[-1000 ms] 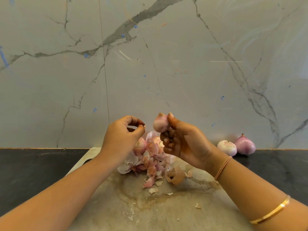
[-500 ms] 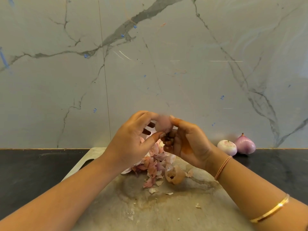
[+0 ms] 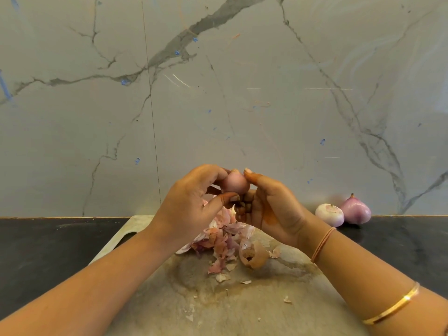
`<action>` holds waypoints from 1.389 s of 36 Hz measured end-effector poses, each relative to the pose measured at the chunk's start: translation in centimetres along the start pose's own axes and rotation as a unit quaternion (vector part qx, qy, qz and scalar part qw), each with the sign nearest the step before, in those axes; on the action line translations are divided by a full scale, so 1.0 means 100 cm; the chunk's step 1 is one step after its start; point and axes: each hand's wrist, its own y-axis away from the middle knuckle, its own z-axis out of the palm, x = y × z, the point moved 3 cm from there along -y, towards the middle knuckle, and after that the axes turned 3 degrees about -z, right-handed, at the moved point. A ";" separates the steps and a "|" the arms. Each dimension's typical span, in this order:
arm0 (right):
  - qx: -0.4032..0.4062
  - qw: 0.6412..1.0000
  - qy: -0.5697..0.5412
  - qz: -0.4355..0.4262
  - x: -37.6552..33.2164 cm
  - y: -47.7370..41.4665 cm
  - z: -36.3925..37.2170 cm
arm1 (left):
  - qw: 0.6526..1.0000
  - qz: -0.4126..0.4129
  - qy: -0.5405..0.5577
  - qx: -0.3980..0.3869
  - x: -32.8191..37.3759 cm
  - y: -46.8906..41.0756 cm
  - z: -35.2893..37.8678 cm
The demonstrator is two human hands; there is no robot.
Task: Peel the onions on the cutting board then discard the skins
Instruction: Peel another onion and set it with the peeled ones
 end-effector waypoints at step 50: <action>0.003 0.998 0.056 -0.039 -0.004 0.003 0.000 | 0.998 -0.032 -0.023 -0.054 -0.001 0.002 0.002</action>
